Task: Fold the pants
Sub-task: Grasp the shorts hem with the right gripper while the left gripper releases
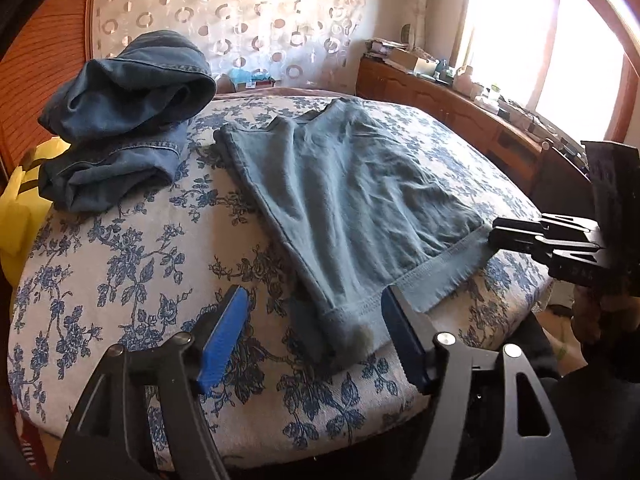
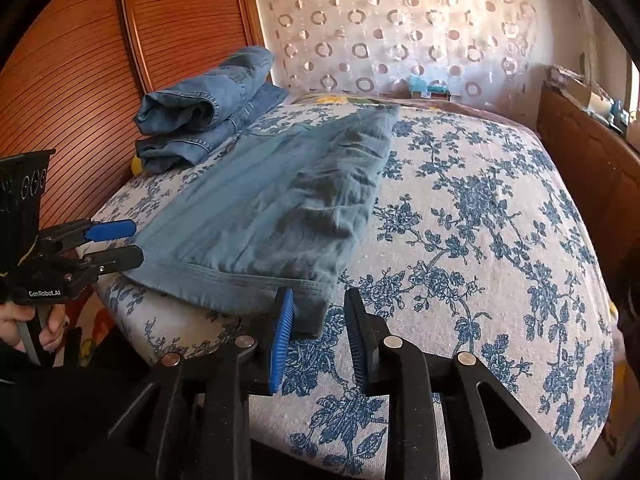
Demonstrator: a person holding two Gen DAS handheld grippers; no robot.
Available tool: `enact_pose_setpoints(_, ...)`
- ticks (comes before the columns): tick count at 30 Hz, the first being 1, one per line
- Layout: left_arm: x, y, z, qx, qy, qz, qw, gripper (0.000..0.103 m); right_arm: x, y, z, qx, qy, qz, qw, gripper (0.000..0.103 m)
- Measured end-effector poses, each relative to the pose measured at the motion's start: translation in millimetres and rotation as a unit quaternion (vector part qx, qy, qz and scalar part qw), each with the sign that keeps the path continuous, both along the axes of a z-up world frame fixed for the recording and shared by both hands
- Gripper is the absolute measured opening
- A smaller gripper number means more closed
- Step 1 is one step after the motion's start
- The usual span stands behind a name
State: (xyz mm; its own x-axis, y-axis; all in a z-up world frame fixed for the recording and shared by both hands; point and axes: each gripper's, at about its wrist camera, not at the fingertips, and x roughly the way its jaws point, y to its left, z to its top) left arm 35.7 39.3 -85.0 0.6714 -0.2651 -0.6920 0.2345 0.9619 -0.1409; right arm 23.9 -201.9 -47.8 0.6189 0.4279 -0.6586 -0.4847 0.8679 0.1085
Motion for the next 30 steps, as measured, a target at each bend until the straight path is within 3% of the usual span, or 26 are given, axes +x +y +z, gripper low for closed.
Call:
enact_pose_setpoints(14, 4.9, 1.7, -12.9, 0.005, 0.014, 0.007, 0.9999, 0.070, 10.3, -1.9, -10.2, 0.020, 0.029, 0.005, 0.999, 0.030)
enact_pose_setpoints(15, 4.6, 1.3, -13.0, 0.006, 0.013, 0.006, 0.9999, 0.071, 10.3, -1.5, -10.6, 0.020, 0.032, 0.009, 0.999, 0.020)
enact_pose_setpoints(18, 4.1, 0.8, -13.0, 0.009, 0.011, 0.005, 0.9999, 0.071, 8.9, 0.0, -10.6, 0.019, 0.034, 0.015, 0.999, 0.011)
enact_pose_setpoints(30, 2.6, 2.2, -14.1, 0.008, 0.007, 0.004, 0.9999, 0.071, -4.6, -8.5, 1.0, 0.024, 0.037, 0.027, 0.999, 0.009)
